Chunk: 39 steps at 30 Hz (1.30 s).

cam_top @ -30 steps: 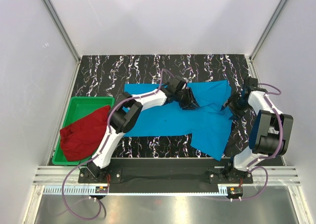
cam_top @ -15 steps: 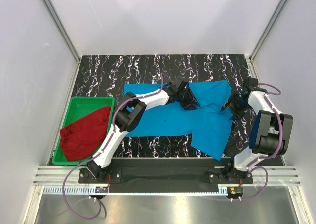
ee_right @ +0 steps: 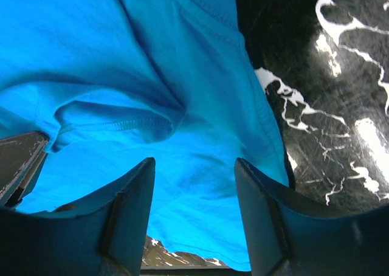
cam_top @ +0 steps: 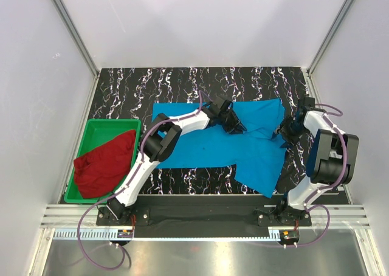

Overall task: Fold and stack the t-shirts
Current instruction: Fold the tshirt

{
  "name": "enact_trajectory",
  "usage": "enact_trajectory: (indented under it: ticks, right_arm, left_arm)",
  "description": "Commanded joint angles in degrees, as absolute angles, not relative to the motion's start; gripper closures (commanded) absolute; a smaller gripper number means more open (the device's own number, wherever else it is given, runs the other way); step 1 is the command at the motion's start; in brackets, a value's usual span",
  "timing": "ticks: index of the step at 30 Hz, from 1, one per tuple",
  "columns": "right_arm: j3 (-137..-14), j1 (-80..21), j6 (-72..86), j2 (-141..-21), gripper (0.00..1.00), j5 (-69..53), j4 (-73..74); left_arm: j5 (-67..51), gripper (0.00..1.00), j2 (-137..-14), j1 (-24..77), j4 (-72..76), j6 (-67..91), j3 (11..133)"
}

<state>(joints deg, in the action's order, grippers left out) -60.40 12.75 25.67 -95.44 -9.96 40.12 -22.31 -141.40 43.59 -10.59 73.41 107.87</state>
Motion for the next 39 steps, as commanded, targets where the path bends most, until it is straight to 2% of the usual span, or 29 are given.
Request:
enact_trajectory:
  ticks: [1, 5, 14, 17, 21, 22, 24, 25, 27, 39]
  right_arm:
    - [-63.37, 12.83, 24.79, -96.5, 0.41, -9.76, 38.59]
    - [-65.03, 12.92, 24.17, -97.47, 0.49, -10.46, 38.06]
    - [-66.53, 12.92, 24.52, -100.63, 0.51, -12.48, 36.57]
    - [-66.71, 12.92, 24.61, -101.51, 0.56, -12.48, 36.04]
    - [-67.15, 12.92, 24.26, -102.48, 0.69, -13.01, 35.95]
    - [-67.15, 12.92, 24.08, -102.39, 0.77, -13.18, 36.03]
    - [-66.89, 12.92, 24.17, -101.61, 0.86, -13.1, 36.47]
    - [-66.8, 12.92, 24.0, -101.34, 0.93, -12.92, 36.56]
    - [-66.62, 12.92, 23.73, -100.46, 1.0, -12.92, 37.17]
    - [-61.0, 12.92, 24.34, -93.61, 1.0, -13.09, 38.94]
  left_arm:
    - [-23.47, 0.74, -142.03, 43.68, -8.79, 73.74, 110.3]
    - [-24.08, 0.77, -141.59, 43.59, -9.58, 72.78, 110.74]
    - [-25.93, 0.79, -140.27, 42.72, -9.93, 71.02, 109.16]
    - [-26.45, 0.8, -140.1, 42.63, -9.84, 70.49, 109.25]
    - [-27.59, 0.82, -139.48, 42.54, -10.02, 69.35, 109.34]
    - [-27.68, 0.83, -138.96, 42.45, -10.37, 69.0, 109.34]
    - [-28.21, 0.84, -138.52, 42.45, -10.63, 68.21, 109.25]
    - [-28.39, 0.84, -138.25, 42.36, -10.9, 67.94, 109.25]
    - [-29.79, 0.85, -138.16, 42.28, -10.99, 67.76, 109.16]
    - [-32.7, 0.93, -134.65, 40.52, -10.11, 66.88, 104.06]
